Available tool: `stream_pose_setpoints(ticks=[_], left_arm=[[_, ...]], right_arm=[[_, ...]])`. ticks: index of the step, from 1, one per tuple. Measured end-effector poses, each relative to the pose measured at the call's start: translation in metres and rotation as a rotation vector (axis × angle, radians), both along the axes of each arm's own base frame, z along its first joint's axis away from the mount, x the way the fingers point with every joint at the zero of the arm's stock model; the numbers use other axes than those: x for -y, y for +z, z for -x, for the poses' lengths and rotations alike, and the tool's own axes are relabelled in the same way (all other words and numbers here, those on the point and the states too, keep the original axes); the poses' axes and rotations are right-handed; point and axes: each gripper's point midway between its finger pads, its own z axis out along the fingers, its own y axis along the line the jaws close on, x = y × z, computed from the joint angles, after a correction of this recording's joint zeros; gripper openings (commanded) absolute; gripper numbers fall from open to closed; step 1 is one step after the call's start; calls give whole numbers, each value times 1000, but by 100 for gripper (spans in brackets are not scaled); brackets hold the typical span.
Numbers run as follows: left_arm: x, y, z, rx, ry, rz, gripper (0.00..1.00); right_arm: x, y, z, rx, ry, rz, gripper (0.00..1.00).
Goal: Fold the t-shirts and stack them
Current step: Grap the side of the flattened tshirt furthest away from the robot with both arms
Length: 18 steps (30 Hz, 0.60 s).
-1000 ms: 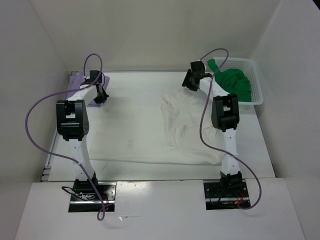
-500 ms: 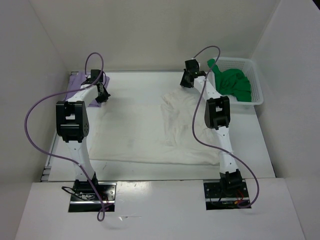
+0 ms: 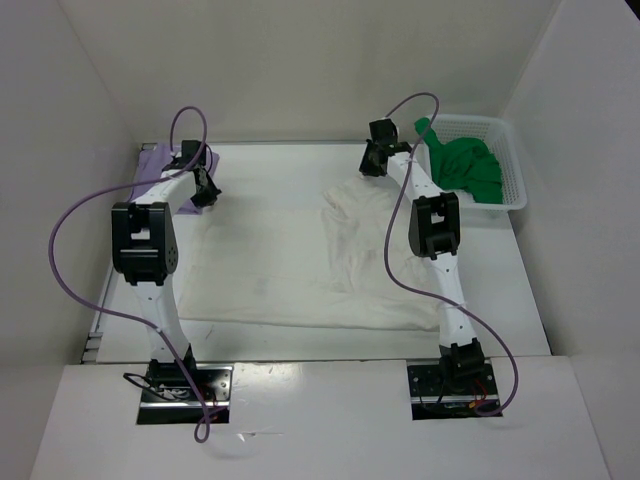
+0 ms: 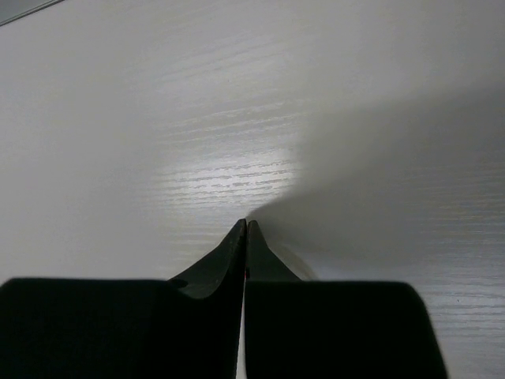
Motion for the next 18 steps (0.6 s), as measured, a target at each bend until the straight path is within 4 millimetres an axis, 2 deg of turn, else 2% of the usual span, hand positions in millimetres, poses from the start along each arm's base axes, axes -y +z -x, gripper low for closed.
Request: stream_pose_setpoints(ticks=[6,9,12,15,18], left_arm=[[2,8,-3,27,14,20,0],[4,15,-2,42,10,25,0],[6,24,3,56,2,34,0],[10,35,12,74,-11,51,0],[12,47,22,94,-20,64,0]], right_arm=[[4,4,3,-16,8,-28,0],[16,18,19,-45,8,-66,0],[40,53,41,-46,-21,-100,0],[62,100,61,4,-50,-122,0],[74,140,83,65,-68,-136,0]])
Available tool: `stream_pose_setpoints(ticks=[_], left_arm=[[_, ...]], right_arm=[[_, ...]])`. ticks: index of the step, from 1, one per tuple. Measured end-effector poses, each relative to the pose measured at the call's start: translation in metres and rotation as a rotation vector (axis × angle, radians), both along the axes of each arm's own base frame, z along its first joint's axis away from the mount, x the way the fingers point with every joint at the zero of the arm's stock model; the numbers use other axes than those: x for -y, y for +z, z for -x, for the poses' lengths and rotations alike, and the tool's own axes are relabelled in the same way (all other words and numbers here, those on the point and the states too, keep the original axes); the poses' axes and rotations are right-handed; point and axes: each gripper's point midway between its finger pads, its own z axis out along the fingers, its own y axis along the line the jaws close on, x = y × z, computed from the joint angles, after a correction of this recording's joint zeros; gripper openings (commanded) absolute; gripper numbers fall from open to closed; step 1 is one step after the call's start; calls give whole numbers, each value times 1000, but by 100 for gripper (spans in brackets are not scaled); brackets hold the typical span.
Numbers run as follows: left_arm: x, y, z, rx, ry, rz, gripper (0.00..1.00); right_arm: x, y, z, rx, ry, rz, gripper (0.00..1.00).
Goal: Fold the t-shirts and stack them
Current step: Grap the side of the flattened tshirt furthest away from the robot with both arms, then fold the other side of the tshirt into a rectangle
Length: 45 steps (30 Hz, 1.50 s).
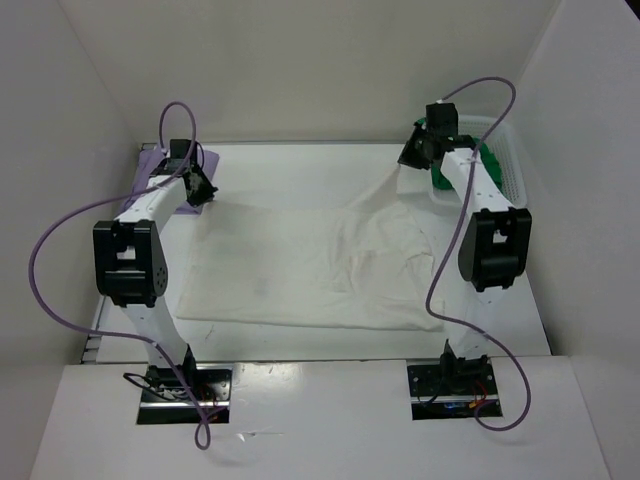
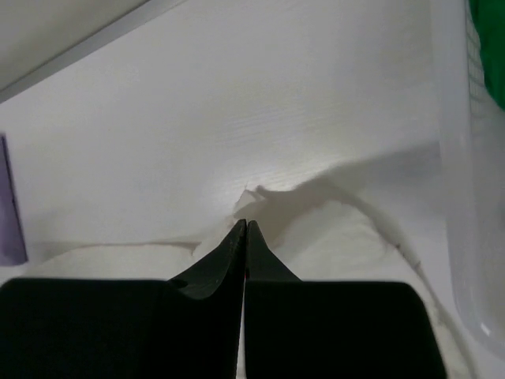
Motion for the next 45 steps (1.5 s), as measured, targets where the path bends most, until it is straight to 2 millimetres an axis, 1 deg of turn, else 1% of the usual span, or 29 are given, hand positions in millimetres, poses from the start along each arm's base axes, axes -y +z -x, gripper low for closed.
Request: stream_pose_setpoints(ticks=[1,3,7,10,13,16,18,23,26,28,32,34,36,38,40,41,42,43,44,45], left_arm=[[1,3,3,5,-3,3,0],[2,10,8,18,-8,10,0],[-6,14,22,21,2,25,0],[-11,13,38,14,12,38,0],[-11,9,59,-5,13,66,0],[-12,6,82,-29,16,95,0],[-17,7,96,-36,29,119,0],[-36,10,119,-16,80,230,0],[-42,2,129,-29,115,304,0],[-41,-4,136,-48,122,329,0],[-36,-7,140,-61,114,360,0],[-38,-7,141,-58,119,367,0],[-42,-7,141,-55,131,372,0],[-46,-7,142,-54,146,376,0],[-49,-8,145,-57,165,383,1],[-51,-9,146,-62,182,392,10],[-53,-10,148,-67,196,395,17],[-56,-11,150,-74,212,395,22],[-59,-11,152,-79,226,395,26],[-60,-11,155,-85,243,397,32]], right_arm=[[1,9,9,13,-1,-4,0],[0,18,29,17,0,-15,0],[3,8,76,-27,-3,-23,0],[10,-1,119,-70,-15,-25,0],[15,-2,157,-86,-29,-32,0],[18,-3,190,-98,-37,-38,0],[20,-5,210,-113,-42,-40,0],[26,-6,247,-149,-62,-44,0],[29,-4,263,-172,-77,-44,0],[30,-4,271,-188,-85,-45,0],[33,-10,291,-258,-96,-33,0],[33,-15,305,-308,-99,-15,0],[31,-15,318,-335,-93,-3,0],[26,-11,332,-342,-76,1,3],[24,-7,345,-347,-70,8,10],[24,-7,350,-355,-66,19,15],[24,-7,355,-366,-67,27,31],[24,-8,360,-378,-68,35,34],[23,-8,363,-388,-66,41,35],[23,-9,365,-396,-63,49,35]])
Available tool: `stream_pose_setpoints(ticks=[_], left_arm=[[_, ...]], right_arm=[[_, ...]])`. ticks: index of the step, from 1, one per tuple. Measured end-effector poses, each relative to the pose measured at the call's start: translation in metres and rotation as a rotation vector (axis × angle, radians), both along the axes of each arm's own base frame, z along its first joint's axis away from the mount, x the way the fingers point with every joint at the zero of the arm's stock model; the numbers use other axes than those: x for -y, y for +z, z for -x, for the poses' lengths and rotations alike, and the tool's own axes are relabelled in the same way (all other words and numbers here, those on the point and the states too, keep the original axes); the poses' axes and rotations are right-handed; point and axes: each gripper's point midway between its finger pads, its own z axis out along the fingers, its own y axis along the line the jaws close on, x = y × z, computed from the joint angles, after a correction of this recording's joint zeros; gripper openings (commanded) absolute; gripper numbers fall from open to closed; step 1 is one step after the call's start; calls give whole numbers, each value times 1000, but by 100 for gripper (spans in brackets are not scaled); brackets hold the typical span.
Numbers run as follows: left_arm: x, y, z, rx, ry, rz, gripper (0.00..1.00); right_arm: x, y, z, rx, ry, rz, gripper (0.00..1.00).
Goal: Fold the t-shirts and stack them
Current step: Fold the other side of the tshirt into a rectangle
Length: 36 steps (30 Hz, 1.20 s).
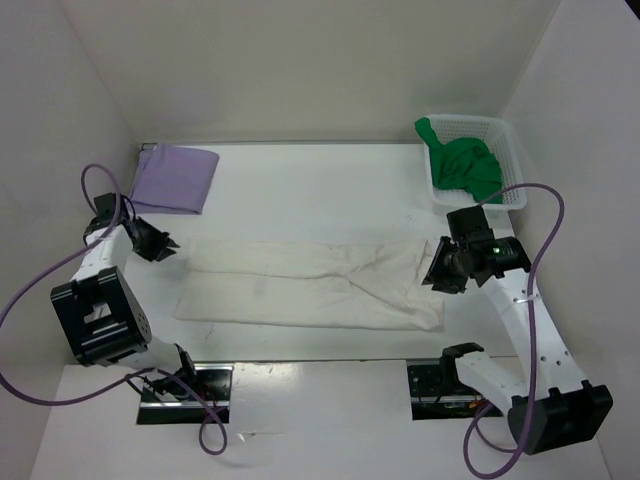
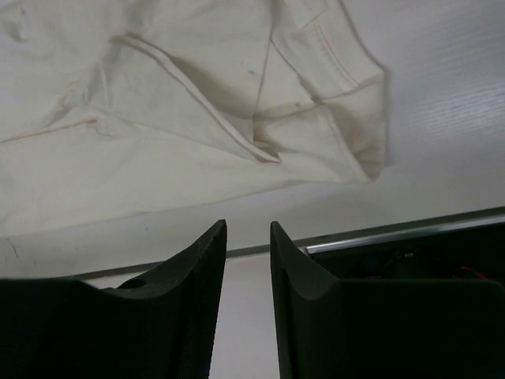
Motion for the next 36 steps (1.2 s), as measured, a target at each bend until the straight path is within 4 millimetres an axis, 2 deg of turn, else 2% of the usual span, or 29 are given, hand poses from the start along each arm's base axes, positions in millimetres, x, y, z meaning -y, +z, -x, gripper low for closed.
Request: stream_pose_setpoints(ticks=[3,4,5,6,9,12,13,16,17,19,23,28,33,36], left_arm=[[-4,5,5,-5,32,-11,32],[-4,10,6,5,37,-17,29],[-4,15,5,21,45,-21,28],[-2,22,3,41,43,-32,26],[12,31,-5,88,-4,-51,25],[48,25,-14,115,-113,-50,24],[60,19,-14,105,-149,-42,24],[86,-3,-17,56,-225,-9,20],[88,-12,-16,33,-230,-1,20],[88,-30,-10,-17,-226,12,19],[83,-51,11,-90,-199,30,19],[68,-63,26,-141,-145,26,18],[68,-57,26,-123,-145,39,18],[74,-47,26,-92,-164,48,18]], right_arm=[[0,-2,1,-27,3,12,35],[-1,-3,-2,-32,6,10,22],[-4,-5,-5,-37,15,2,15],[-10,-8,-13,-37,19,-23,1],[-27,-19,-44,-17,33,-74,0],[-49,-39,-79,4,64,-108,0],[-57,-46,-88,8,80,-116,9],[-79,-66,-106,14,122,-115,21],[-85,-72,-109,11,136,-111,32],[-96,-84,-114,8,162,-97,37],[-112,-106,-112,-14,215,-62,44],[-119,-118,-113,-27,234,-32,50],[-114,-114,-128,12,207,15,50],[-111,-114,-133,22,197,36,41]])
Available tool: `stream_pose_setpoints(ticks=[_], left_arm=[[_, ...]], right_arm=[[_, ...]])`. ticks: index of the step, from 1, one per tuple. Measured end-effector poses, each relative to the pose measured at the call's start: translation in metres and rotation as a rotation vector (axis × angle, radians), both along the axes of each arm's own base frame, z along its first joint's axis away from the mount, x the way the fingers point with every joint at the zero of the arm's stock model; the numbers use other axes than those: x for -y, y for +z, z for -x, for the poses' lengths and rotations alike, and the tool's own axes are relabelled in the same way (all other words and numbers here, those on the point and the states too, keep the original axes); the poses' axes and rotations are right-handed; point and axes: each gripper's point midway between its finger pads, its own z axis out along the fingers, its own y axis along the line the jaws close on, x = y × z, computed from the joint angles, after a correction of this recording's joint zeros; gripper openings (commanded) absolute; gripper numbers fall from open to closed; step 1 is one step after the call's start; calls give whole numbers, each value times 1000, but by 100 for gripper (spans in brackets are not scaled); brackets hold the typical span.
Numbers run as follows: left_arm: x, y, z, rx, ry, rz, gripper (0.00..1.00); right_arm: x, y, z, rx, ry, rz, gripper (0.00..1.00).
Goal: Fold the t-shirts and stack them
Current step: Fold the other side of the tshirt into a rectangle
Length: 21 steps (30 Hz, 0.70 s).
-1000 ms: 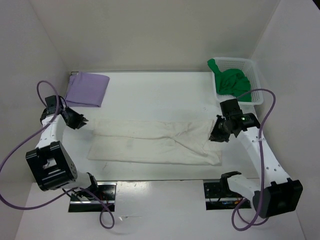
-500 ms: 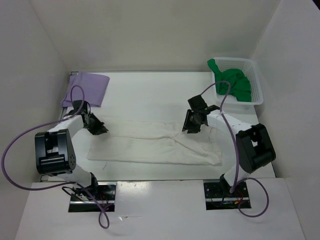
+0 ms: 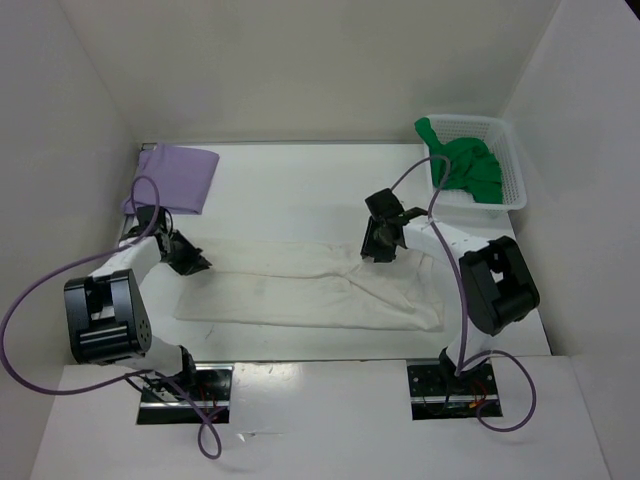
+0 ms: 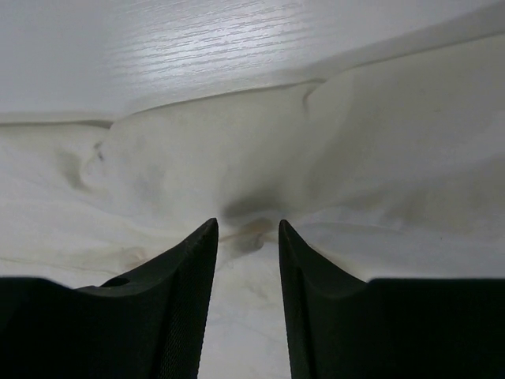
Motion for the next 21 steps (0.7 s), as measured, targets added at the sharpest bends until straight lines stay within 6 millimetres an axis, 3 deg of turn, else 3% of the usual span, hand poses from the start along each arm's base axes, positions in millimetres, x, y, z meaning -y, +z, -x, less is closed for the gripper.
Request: stream_pose_setpoints(ticks=[3,8,11,20,21], left_arm=[[9,11,-2,38,-29,2,18],[27,16,-3,57,-87,9,18],[35,17,-3,59,-113,13,18],[47,19,-5,71,-131,31,21],[47,19,-5,73,-131,32,21]], right_arm=[[1,-6,1,-15,0,13,33],[-5,-13,7,-37,21,23,8],[-10,-13,12,-43,35,23,1],[-38,6,48,-112,141,-103,0],[-42,8,57,-134,161,-117,6]])
